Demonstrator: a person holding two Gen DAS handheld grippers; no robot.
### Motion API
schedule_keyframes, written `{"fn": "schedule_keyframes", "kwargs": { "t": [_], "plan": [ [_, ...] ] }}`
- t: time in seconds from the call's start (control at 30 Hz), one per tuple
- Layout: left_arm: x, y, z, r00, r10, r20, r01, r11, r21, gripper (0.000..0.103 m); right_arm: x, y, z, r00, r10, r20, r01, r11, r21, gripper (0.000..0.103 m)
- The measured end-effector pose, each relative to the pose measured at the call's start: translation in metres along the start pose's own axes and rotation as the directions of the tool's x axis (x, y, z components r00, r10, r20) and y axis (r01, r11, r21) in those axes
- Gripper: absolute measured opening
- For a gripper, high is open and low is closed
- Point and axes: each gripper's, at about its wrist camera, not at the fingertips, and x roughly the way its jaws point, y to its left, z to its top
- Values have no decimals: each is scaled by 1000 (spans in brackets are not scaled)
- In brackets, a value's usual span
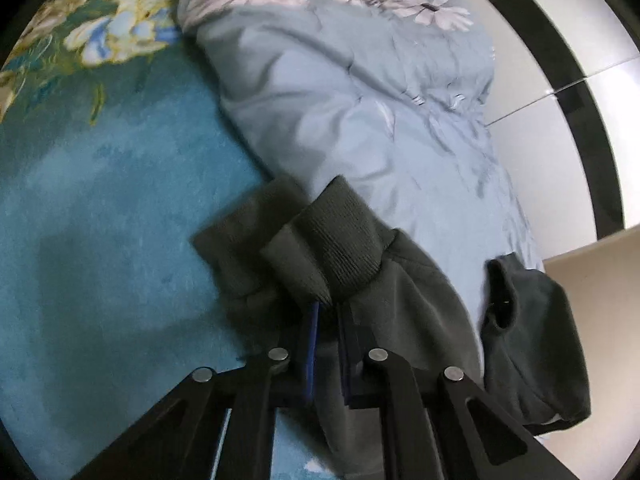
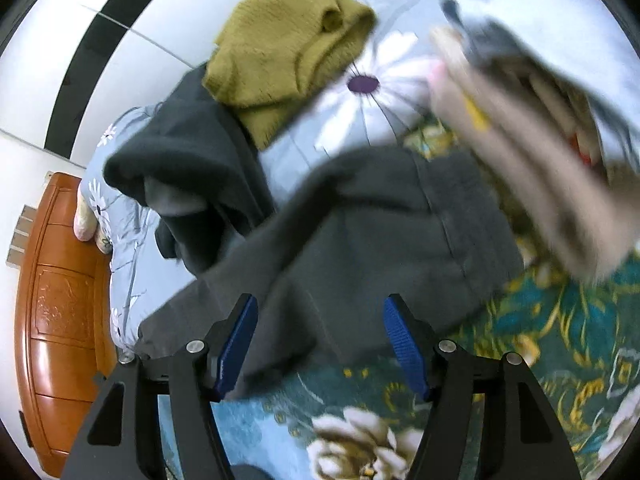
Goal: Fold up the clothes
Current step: 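Lift the ribbed cuff with the left tool and fold it over the leg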
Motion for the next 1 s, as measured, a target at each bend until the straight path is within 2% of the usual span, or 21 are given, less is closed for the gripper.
{"fn": "schedule_keyframes", "kwargs": {
  "t": [0.1, 0.2, 0.27, 0.4, 0.5, 0.53, 0.57, 0.63, 0.73, 0.8, 0.9, 1.0],
  "plan": [
    [-23, -13, 2, 996, -52, 70, 46, 996, 83, 7, 6, -9, -12, 1000, 8, -27, -7, 999, 40, 67],
    [-48, -4, 10, 987, -63, 147, 51, 995, 81, 7, 10, -13, -21, 999, 9, -45, -6, 998, 62, 67],
    [-40, 12, 13, 992, -17, 122, 12, 999, 42, 7, 13, -14, -26, 998, 9, -56, -5, 998, 66, 67],
    [-22, 28, 7, 996, 32, 83, -32, 999, -2, 7, 18, -15, -30, 997, 5, -75, 0, 998, 67, 67],
    [-10, 40, 2, 996, 66, 54, -64, 997, -34, 13, 18, -15, -32, 997, 5, -77, 0, 998, 64, 67],
    [-10, 42, 1, 996, 73, 50, -71, 997, -44, 23, 18, -15, -33, 997, 1, -78, 4, 998, 61, 67],
    [-11, 45, 0, 995, 86, 47, -84, 995, -54, 41, 18, -16, -33, 997, -5, -78, 10, 998, 58, 67],
    [-12, 49, -2, 995, 93, 46, -89, 992, -87, 52, 17, -19, -34, 997, -15, -79, 20, 998, 62, 67],
    [-4, 58, -6, 1000, -11, 24, 15, 988, -153, 57, 17, -28, -39, 996, -22, -83, 29, 996, 84, 67],
    [7, 65, -9, 997, -82, 3, 81, 978, -194, 60, 18, -32, -43, 996, -27, -90, 35, 995, 94, 67],
    [19, 65, -13, 995, -100, 7, 99, 978, -186, 60, 20, -36, -48, 994, -33, -101, 44, 993, 105, 67],
    [27, 58, -18, 997, -71, 11, 71, 986, -149, 58, 19, -40, -51, 994, -39, -104, 51, 992, 114, 67]
  ]
}}
